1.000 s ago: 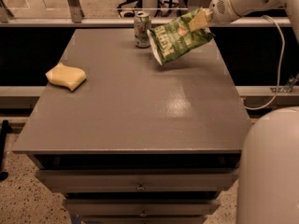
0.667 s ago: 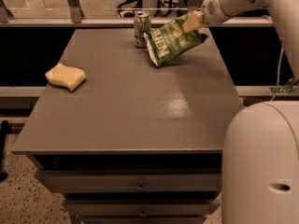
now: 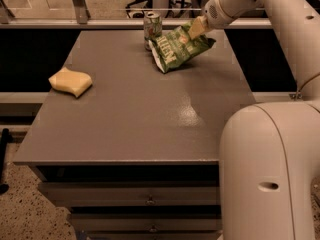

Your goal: Move green jalapeno chip bag near 7up can

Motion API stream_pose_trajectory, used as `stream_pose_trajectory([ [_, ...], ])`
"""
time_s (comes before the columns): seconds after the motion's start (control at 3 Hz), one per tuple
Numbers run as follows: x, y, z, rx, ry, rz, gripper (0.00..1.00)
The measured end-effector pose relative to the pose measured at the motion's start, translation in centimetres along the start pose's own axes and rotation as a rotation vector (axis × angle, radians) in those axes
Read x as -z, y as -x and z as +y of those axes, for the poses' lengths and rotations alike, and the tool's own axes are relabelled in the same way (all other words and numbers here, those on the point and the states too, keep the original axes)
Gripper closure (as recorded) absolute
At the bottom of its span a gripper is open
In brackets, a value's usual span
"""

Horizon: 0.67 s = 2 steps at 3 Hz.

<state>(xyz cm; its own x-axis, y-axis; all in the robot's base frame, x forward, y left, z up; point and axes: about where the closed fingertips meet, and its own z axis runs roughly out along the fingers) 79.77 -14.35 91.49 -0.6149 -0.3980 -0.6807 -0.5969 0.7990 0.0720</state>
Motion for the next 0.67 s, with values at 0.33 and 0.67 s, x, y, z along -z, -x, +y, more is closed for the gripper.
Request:
stream_pose_trajectory([
  [0.33, -0.82, 0.06, 0.26, 0.036, -0.005, 0.025, 0.49],
  [0.67, -1.17, 0.08, 0.39, 0.051, -0.001, 0.032, 0.25],
])
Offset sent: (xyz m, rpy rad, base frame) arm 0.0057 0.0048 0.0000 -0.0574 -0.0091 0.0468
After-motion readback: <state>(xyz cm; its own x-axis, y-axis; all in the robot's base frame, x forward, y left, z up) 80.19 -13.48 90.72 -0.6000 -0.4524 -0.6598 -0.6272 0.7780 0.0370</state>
